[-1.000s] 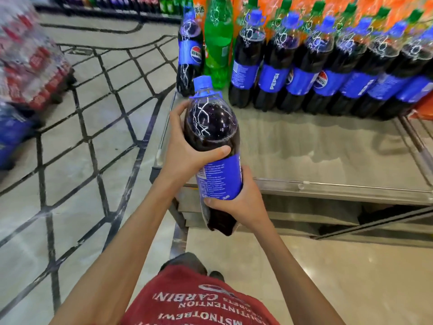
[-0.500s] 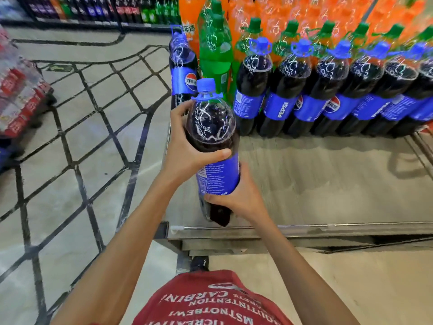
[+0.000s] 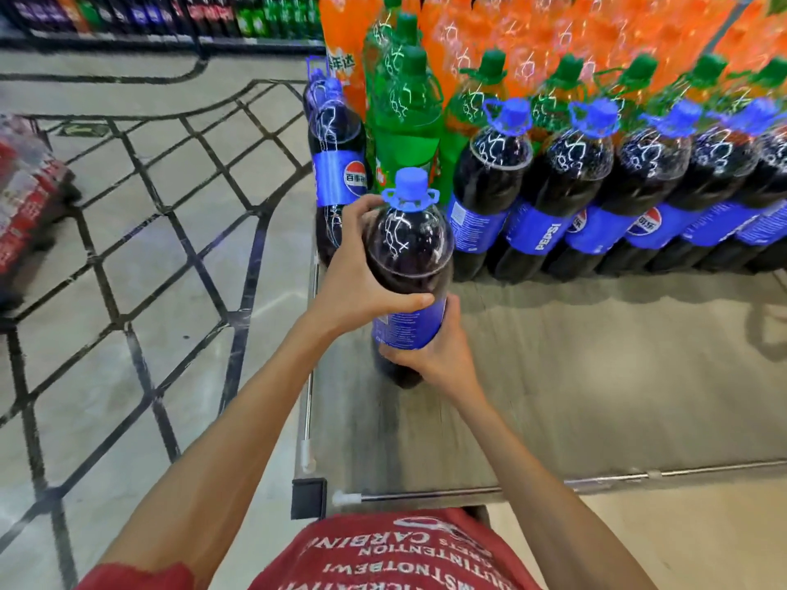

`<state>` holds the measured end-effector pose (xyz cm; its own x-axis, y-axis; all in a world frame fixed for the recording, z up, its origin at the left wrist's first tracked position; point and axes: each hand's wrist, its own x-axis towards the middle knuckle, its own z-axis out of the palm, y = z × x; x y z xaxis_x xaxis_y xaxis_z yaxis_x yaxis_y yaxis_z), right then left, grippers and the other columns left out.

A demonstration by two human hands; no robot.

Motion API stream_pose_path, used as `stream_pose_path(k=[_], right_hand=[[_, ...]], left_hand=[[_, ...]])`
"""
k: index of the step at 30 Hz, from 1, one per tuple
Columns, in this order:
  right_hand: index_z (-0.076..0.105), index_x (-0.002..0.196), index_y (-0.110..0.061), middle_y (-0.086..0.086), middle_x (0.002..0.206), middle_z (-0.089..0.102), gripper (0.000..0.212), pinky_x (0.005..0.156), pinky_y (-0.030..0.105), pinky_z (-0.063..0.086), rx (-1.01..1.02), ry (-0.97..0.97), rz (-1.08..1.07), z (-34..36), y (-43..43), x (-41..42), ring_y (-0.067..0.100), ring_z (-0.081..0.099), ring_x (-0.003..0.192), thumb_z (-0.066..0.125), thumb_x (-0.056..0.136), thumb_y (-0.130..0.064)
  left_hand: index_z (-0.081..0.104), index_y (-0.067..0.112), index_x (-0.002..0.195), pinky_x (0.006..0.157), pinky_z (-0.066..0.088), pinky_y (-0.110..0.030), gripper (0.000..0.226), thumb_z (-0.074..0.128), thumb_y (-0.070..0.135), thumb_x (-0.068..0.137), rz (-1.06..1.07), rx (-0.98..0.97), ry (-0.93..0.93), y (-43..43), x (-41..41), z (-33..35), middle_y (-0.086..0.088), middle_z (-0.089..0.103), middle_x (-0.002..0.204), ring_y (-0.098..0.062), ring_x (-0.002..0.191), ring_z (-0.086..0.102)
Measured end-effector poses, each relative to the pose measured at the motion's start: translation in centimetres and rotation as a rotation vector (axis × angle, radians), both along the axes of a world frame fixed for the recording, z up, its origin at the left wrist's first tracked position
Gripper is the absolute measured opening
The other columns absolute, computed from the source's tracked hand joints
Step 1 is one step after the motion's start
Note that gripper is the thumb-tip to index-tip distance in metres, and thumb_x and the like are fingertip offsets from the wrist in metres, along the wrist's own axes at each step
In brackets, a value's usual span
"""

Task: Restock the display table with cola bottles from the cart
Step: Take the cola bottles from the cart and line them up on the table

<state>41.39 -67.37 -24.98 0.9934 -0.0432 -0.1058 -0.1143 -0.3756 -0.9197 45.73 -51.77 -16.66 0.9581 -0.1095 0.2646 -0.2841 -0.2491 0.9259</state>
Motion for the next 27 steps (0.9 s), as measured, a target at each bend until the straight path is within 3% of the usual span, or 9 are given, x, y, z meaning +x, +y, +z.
stream_pose_path(k=[3, 7, 13, 19, 27], right_hand=[[0.04, 0.124, -0.029, -0.018, 0.112, 0.063, 0.092, 0.081, 0.028, 0.055, -0.007, -0.022, -0.016, -0.1, 0.0, 1.9, -0.001, 0.064, 0.098, 0.099, 0.054, -0.031], [0.038, 0.132, -0.032, -0.017, 0.116, 0.064, 0.1, 0.087, 0.035, 0.056, -0.011, -0.042, -0.034, 0.0, 0.4, 4.5, 0.006, 0.065, 0.104, 0.097, 0.051, -0.039], [0.038, 0.129, -0.024, -0.012, 0.114, 0.066, 0.099, 0.078, 0.021, 0.049, -0.019, -0.066, -0.052, 0.5, 1.2, 9.3, 0.004, 0.064, 0.099, 0.099, 0.052, -0.036], [0.04, 0.136, -0.021, -0.007, 0.124, 0.065, 0.105, 0.097, 0.04, 0.052, -0.048, -0.111, -0.094, 0.2, 2.1, 13.2, 0.015, 0.063, 0.112, 0.097, 0.051, -0.04], [0.041, 0.141, -0.01, 0.001, 0.133, 0.062, 0.106, 0.104, 0.034, 0.048, -0.049, -0.151, -0.114, -1.1, 2.6, 15.6, 0.014, 0.06, 0.122, 0.099, 0.055, -0.03]], left_hand=[[0.026, 0.041, 0.133, 0.11, 0.045, -0.039, 0.111, 0.096, 0.026, 0.048, 0.007, 0.02, -0.007, 0.3, 1.7, -0.2, -0.002, 0.052, 0.137, -0.012, 0.128, 0.056], [0.026, 0.027, 0.139, 0.11, 0.045, -0.035, 0.114, 0.096, 0.02, 0.05, -0.024, 0.052, -0.005, 0.5, 4.4, -0.1, 0.001, 0.051, 0.136, -0.009, 0.128, 0.054], [0.026, 0.015, 0.143, 0.114, 0.041, -0.037, 0.116, 0.096, 0.025, 0.05, -0.028, 0.095, -0.035, 1.2, 8.9, 0.8, -0.005, 0.046, 0.14, -0.013, 0.133, 0.048], [0.025, 0.014, 0.141, 0.113, 0.041, -0.043, 0.116, 0.097, 0.027, 0.051, -0.05, 0.116, -0.056, 2.0, 12.7, 1.0, -0.01, 0.048, 0.138, -0.02, 0.135, 0.047], [0.025, 0.008, 0.14, 0.11, 0.044, -0.042, 0.113, 0.098, 0.013, 0.053, -0.065, 0.102, -0.079, 2.6, 14.3, 0.0, -0.009, 0.045, 0.137, -0.02, 0.132, 0.049]])
